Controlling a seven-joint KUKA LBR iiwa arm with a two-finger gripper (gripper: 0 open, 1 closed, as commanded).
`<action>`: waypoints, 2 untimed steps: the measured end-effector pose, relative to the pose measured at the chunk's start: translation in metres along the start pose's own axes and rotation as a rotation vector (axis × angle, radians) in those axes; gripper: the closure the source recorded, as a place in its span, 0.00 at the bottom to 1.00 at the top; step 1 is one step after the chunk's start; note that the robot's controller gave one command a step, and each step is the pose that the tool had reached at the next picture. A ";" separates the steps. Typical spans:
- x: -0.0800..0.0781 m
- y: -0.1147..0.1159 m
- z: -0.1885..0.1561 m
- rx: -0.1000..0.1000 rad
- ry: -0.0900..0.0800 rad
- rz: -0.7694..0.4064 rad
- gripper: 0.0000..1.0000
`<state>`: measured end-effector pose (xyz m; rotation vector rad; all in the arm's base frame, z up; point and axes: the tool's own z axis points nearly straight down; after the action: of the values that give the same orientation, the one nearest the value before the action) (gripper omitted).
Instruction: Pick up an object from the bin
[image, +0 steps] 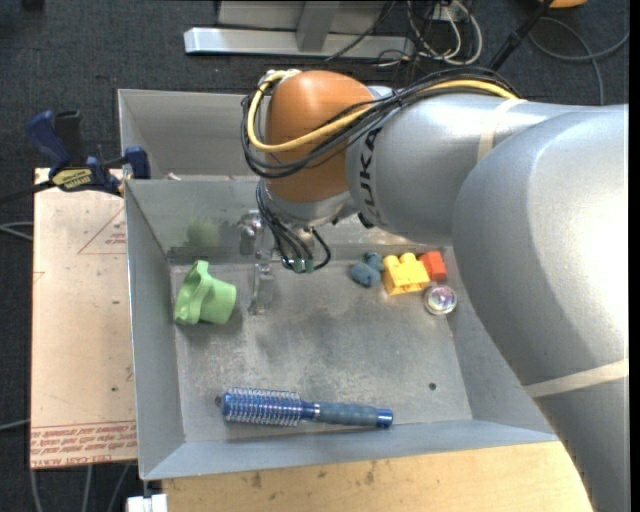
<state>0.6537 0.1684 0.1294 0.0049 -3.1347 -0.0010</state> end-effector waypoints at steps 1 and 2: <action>0.081 0.042 0.064 0.000 0.002 -0.104 0.00; 0.076 0.038 0.060 0.002 -0.008 -0.095 1.00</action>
Offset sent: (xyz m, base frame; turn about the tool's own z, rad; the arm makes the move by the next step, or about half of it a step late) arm -0.0772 0.0381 -0.0594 -0.0960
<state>0.5773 0.2057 0.0699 0.1534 -3.1388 0.0010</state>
